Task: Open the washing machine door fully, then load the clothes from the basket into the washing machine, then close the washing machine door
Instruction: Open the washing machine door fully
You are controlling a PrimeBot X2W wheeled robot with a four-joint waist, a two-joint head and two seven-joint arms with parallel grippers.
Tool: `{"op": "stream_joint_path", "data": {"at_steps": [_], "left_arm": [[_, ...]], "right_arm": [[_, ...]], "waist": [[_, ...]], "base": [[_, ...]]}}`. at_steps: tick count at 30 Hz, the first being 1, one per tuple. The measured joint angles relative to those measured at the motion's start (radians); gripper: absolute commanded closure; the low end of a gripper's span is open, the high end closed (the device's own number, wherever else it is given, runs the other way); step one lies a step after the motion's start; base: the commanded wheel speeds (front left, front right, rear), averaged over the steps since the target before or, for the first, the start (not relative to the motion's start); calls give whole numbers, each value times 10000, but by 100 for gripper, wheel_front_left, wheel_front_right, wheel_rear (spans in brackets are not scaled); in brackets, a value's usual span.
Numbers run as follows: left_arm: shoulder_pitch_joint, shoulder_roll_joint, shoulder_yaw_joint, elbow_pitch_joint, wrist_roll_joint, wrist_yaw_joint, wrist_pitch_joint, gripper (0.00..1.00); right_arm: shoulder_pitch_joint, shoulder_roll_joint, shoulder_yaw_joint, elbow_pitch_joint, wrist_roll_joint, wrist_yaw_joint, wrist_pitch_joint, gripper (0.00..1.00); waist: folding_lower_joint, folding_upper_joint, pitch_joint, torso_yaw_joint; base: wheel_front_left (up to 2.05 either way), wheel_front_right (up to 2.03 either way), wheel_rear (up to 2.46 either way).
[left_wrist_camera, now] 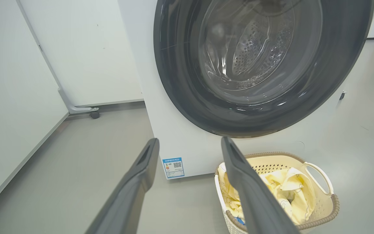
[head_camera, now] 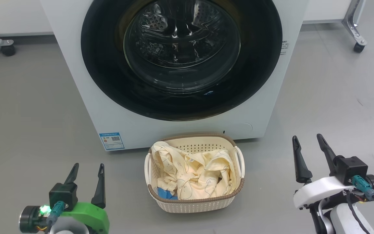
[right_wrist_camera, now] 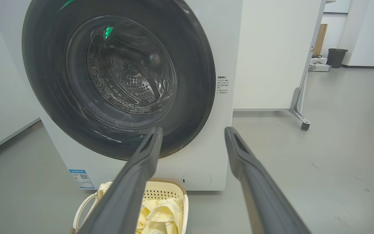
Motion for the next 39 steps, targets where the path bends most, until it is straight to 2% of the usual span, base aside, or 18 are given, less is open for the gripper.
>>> {"op": "stream_joint_path", "data": {"at_steps": [15, 39], "left_arm": [[-149, -29, 88, 25, 148, -13, 0, 0], [-205, -130, 295, -65, 370, -174, 0, 0]], "right_arm": [[15, 113, -186, -4, -73, 136, 0, 0], [16, 261, -422, -8, -228, 351, -2, 0]], "waist": [[0, 0, 92, -11], [0, 0, 138, 13]], "base": [[66, 66, -132], [94, 94, -188]]}}
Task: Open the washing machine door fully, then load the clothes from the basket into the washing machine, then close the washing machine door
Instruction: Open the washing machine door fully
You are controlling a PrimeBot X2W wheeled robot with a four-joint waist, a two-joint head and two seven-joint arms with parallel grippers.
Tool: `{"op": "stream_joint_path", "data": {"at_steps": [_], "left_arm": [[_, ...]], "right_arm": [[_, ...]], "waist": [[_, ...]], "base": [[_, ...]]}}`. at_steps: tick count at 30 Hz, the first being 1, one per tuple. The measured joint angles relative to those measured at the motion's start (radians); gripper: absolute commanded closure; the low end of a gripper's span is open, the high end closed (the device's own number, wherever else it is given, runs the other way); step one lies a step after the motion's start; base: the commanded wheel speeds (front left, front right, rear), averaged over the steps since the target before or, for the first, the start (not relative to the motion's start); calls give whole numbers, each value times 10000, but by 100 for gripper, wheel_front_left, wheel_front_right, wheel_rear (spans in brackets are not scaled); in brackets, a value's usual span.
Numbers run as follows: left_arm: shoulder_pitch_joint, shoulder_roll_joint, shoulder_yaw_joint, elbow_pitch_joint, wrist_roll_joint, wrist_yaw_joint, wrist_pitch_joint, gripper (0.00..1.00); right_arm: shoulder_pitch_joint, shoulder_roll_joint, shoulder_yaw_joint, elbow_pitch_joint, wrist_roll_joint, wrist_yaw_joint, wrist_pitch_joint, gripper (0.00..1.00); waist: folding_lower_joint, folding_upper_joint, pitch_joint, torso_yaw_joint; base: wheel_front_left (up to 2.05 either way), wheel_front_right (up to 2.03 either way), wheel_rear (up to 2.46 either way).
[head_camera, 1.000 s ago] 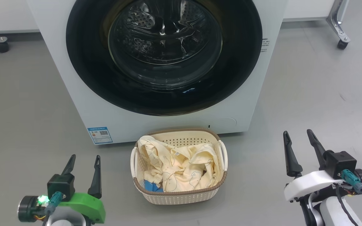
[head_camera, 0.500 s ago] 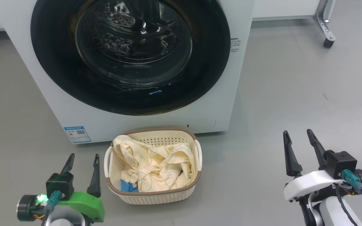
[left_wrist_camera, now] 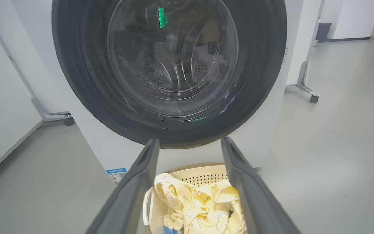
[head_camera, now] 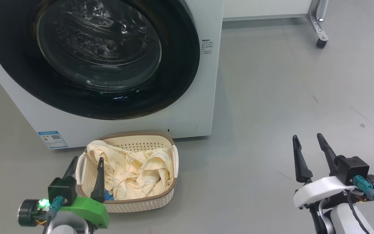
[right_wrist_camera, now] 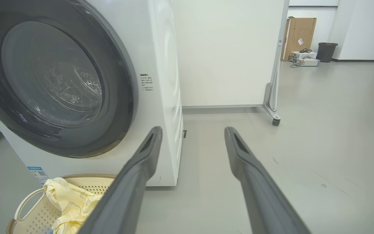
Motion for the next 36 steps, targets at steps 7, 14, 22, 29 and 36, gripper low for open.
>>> {"op": "stream_joint_path", "data": {"at_steps": [7, 14, 22, 29, 36], "left_arm": [[1, -61, 27, -10, 98, 0, 0, 0], [1, -102, 69, -8, 163, -2, 0, 0], [2, -130, 109, 2, 230, -13, 0, 0], [2, -136, 123, 0, 301, -88, 0, 0], [2, -138, 180, 2, 305, -88, 0, 0]], "right_arm": [[0, 19, -67, 0, -52, 35, 0, 0], [0, 42, -136, 0, -69, 119, 0, 0], [3, 56, -194, 4, -155, 176, 0, 0], [3, 86, -247, 8, -167, 259, 0, 0], [3, 142, -295, 10, -253, 265, 0, 0]], "waist": [[0, 0, -17, -6], [0, 0, -25, 0], [0, 0, -23, 7], [0, 0, -14, -4], [0, 0, 1, -28]], "base": [[69, 69, -137], [52, 52, -104], [34, 34, -68], [14, 14, -28], [1, 1, -2]]}}
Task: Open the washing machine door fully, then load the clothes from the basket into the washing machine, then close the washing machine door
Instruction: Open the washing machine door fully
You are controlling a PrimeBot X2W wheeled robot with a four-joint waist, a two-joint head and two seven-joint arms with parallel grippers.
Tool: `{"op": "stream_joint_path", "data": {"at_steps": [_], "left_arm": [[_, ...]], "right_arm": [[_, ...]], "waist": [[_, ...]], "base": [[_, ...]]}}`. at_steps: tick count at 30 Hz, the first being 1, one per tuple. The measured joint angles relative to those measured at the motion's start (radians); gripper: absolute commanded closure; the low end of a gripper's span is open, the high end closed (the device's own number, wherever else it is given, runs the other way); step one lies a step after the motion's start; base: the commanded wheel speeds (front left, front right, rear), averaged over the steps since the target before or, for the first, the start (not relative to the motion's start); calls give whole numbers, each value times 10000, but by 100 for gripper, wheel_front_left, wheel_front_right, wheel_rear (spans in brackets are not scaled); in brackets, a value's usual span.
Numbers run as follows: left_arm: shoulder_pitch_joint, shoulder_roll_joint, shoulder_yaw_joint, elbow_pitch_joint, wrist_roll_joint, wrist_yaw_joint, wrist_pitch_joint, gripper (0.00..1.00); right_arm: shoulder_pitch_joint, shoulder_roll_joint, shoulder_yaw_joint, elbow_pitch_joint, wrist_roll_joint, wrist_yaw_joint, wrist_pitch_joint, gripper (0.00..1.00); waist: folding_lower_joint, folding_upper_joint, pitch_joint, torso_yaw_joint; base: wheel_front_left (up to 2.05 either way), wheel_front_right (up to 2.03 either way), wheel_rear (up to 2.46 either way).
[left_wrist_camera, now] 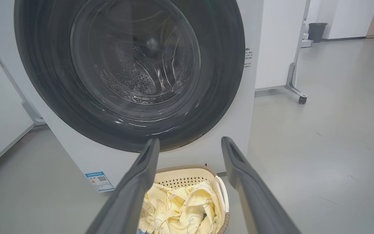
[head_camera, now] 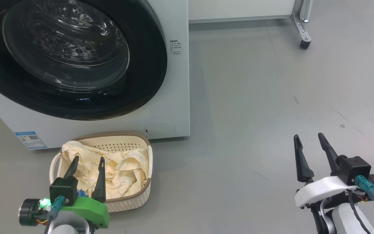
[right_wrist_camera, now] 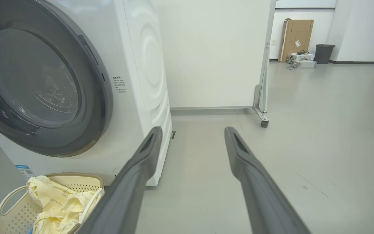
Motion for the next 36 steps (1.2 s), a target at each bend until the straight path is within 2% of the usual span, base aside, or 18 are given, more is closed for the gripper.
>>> {"op": "stream_joint_path", "data": {"at_steps": [7, 8, 9, 36], "left_arm": [[0, -6, 54, 0, 54, -2, 0, 0], [0, -6, 56, 0, 102, -2, 0, 0], [0, -10, 58, 0, 105, -2, 0, 0], [1, -46, 153, -19, 178, -19, 0, 0]], "right_arm": [[0, 46, -44, 0, -52, 19, 0, 0], [0, 50, -52, 0, -73, 48, 0, 16], [0, 52, -61, 2, -73, 79, 0, 100], [5, 127, -127, 240, -52, 380, 0, 100]], "waist": [[0, 0, -3, -3], [0, 0, -4, -1], [0, 0, -6, 1], [0, 0, 14, 88]], "base": [[0, 0, 0], [0, 0, 0], [0, 0, 0], [0, 0, 0]]}}
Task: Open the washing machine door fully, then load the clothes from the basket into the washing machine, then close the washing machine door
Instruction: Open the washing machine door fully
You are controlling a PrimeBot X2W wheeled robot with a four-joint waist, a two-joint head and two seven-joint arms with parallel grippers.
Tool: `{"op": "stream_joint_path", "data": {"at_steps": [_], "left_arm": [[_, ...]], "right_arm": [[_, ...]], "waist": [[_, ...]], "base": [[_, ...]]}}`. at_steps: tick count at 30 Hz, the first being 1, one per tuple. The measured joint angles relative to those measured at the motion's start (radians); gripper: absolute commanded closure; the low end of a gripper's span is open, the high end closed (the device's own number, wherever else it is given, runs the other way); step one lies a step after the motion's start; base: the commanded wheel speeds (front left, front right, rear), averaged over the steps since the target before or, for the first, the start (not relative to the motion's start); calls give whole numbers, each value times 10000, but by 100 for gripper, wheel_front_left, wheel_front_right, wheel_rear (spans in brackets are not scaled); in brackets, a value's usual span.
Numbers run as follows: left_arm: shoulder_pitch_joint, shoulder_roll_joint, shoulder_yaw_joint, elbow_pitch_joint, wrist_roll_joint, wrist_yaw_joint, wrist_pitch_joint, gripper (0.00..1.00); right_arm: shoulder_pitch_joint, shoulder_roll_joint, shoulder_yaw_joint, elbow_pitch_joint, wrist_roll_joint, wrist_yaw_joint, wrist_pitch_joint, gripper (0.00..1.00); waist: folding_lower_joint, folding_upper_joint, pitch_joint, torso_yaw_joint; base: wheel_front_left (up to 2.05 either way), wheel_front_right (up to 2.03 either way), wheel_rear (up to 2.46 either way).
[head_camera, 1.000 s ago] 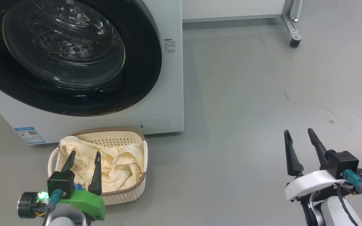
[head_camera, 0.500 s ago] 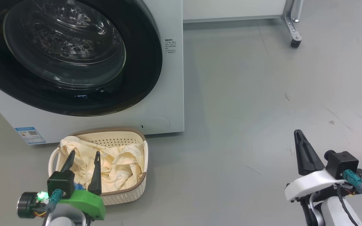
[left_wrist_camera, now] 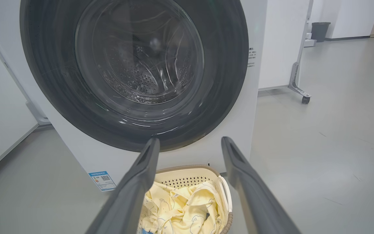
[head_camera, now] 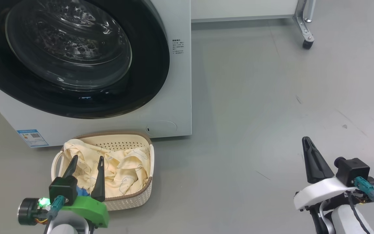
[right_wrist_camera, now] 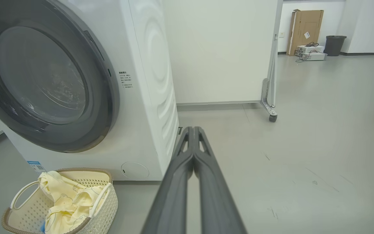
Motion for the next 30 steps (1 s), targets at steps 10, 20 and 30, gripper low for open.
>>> {"op": "stream_joint_path", "data": {"at_steps": [10, 20, 30], "left_arm": [[-111, -19, -21, -186, 71, -71, 0, 0], [-507, -48, -301, -322, 117, -84, 0, 0], [-1063, -77, -460, -604, 127, -86, -2, 0]], "right_arm": [[-194, 301, -890, 374, 3390, 330, 128, 100], [-1606, 290, -1429, 683, 8335, 408, 1781, 100], [-3184, 249, -1546, 980, 12006, 407, 3971, 100]], "waist": [[0, 0, 336, 133], [0, 0, 793, 458], [0, 0, 1521, 889]], "base": [[0, 0, 0], [0, 0, 0], [0, 0, 0]]}}
